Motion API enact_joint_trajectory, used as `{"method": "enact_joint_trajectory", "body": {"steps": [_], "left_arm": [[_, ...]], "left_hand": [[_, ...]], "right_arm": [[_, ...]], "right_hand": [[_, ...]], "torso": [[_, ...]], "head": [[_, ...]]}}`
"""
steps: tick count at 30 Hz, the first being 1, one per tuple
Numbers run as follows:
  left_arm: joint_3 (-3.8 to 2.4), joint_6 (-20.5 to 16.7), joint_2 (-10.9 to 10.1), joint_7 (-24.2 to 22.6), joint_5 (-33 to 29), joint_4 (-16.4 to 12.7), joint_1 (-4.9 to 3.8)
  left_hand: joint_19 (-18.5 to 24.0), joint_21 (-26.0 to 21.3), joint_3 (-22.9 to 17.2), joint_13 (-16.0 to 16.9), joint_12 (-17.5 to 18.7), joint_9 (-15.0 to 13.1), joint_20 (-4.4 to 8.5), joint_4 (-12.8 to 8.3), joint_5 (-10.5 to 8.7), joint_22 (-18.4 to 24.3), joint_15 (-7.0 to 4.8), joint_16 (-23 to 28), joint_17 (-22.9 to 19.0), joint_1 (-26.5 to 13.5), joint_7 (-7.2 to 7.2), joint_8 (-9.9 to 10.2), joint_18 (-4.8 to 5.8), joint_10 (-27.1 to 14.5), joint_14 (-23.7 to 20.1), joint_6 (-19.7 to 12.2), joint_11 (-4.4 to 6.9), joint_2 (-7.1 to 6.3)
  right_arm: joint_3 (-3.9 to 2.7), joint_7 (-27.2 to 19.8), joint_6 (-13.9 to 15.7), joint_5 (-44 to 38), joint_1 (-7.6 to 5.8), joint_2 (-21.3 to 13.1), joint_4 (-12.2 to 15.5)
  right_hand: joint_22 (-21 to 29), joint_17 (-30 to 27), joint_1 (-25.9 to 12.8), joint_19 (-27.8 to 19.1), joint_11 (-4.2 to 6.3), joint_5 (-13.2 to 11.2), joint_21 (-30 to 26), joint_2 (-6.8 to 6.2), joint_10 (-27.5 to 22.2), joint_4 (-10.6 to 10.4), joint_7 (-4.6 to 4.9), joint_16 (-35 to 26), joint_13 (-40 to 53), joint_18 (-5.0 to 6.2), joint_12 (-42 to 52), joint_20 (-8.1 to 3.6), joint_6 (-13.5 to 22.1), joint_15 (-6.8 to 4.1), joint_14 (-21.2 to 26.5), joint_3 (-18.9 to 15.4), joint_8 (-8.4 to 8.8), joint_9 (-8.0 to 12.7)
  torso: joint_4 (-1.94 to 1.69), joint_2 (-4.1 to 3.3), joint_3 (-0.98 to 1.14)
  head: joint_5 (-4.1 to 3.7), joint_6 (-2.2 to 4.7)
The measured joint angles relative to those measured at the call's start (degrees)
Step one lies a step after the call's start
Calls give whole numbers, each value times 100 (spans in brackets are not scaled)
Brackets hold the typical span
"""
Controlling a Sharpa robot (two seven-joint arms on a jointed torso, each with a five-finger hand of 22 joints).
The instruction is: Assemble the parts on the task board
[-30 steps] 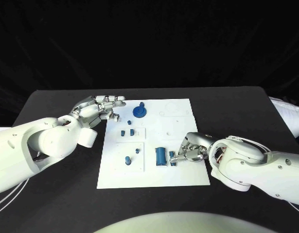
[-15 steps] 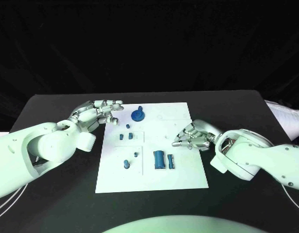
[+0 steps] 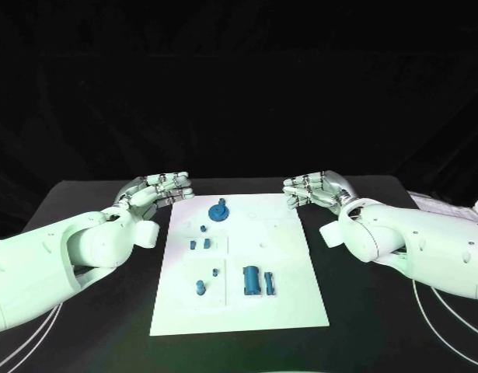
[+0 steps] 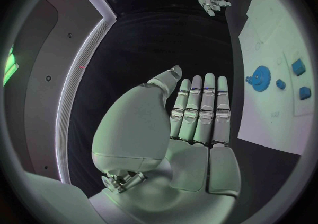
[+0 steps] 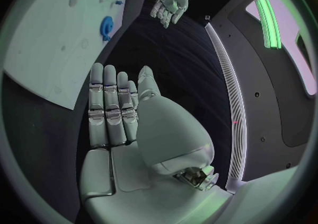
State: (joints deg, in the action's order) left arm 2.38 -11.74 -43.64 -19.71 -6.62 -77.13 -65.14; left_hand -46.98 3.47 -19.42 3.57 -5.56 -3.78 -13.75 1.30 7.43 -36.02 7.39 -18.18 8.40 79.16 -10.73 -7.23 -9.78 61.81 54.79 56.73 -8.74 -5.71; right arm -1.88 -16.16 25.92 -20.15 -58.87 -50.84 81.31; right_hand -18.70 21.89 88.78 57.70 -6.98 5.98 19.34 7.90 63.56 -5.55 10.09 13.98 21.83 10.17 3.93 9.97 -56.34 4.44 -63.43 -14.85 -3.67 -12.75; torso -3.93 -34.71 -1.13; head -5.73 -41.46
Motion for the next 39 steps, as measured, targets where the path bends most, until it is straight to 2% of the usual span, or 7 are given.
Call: {"method": "enact_joint_trajectory", "body": {"steps": [3, 12, 16, 21, 30, 34, 39], "left_arm": [[-4, -152, 167, -102, -72, 267, 1], [-12, -477, 503, -271, -194, 714, 1], [-11, -494, 472, -262, -192, 680, 5], [-36, -618, 394, -262, -169, 449, 76], [-157, -1541, 105, -438, 67, -554, 317], [-196, -2091, -7, -563, 218, -933, 416], [-224, -2584, -84, -688, 362, -1177, 476]], "left_hand": [[290, 0, 94, 0, 166, 0, -129, -8, 0, 440, 93, 421, -187, 6, 3, 100, 0, -178, -61, -65, -91, 6], [360, 0, 319, 0, 179, 0, -199, -52, 0, 1064, 168, 926, -390, 67, 7, 242, 0, -346, 40, -100, -158, 67], [943, -138, 570, -152, 347, 163, 5, -85, -87, 1436, 49, 1068, -585, -993, 122, 465, 0, -1177, -683, -876, -19, 304], [1645, -237, 825, -266, 445, 285, 263, -109, -242, 1840, -97, 1204, -728, -2283, 302, 609, 179, -2109, -1576, -1771, 146, 452], [2599, -305, 1173, -332, 517, 354, 610, -128, -623, 2390, -484, 1611, -815, -4044, 580, 663, 353, -3383, -2800, -2986, 467, 545], [2918, -305, 1287, -343, 518, 361, 728, -127, -674, 2574, -610, 1708, -825, -4628, 806, 686, 418, -3805, -3201, -3395, 657, 559], [3224, -305, 1400, -347, 518, 368, 881, -132, -684, 2754, -681, 1757, -826, -5202, 946, 686, 669, -4217, -3600, -3793, 774, 565]], "right_arm": [[-16, -292, -88, 436, -18, 286, -468], [-43, -744, -358, 1005, -35, 788, -1201], [-36, -737, -334, 1011, -37, 767, -1150], [5, -736, -187, 1070, -46, 735, -843], [141, -925, 697, 1455, -102, 657, 358], [174, -1042, 1129, 1657, -120, 632, 695], [189, -1139, 1461, 1817, -126, 619, 843]], "right_hand": [[538, -643, 11, 185, -45, 0, -620, 17, 17, 184, 13, -607, -809, 0, 0, 157, 25, 68, -80, -19, 0, 273], [1118, -1407, -179, 793, -50, 35, -1138, 207, 136, 590, 25, -987, -1753, 0, 0, 75, -27, 46, -637, 10, 0, 682], [1235, -1536, -1382, -53, 51, -17, -1270, 104, -714, 601, -110, -1169, -1956, -33, -180, -72, 714, -167, 273, 204, 158, 864], [1411, -1695, -2785, -1128, 207, -281, -1416, -63, -1773, 572, -277, -1277, -2084, -216, -288, -244, 1639, -324, 1412, 443, 260, 1094], [1764, -2073, -4675, -2566, 587, -517, -1810, -383, -3195, 561, -593, -1354, -2159, -402, -356, -532, 2881, -418, 2943, 767, 327, 1234], [1814, -2130, -5309, -3052, 641, -546, -1864, -576, -3677, 565, -791, -1354, -2167, -402, -356, -748, 3295, -429, 3459, 859, 327, 1252], [1840, -2161, -5928, -3526, 672, -546, -1885, -689, -4141, 557, -908, -1354, -2173, -671, -356, -881, 3700, -436, 3959, 1031, 327, 1262]], "torso": [[23, 70, -2], [53, 235, 30], [58, 237, 33], [124, 257, 47], [336, 333, 99], [369, 344, 109], [385, 350, 113]], "head": [[19, 105], [93, 299], [103, 303], [226, 409], [541, 678], [567, 703], [573, 707]]}}
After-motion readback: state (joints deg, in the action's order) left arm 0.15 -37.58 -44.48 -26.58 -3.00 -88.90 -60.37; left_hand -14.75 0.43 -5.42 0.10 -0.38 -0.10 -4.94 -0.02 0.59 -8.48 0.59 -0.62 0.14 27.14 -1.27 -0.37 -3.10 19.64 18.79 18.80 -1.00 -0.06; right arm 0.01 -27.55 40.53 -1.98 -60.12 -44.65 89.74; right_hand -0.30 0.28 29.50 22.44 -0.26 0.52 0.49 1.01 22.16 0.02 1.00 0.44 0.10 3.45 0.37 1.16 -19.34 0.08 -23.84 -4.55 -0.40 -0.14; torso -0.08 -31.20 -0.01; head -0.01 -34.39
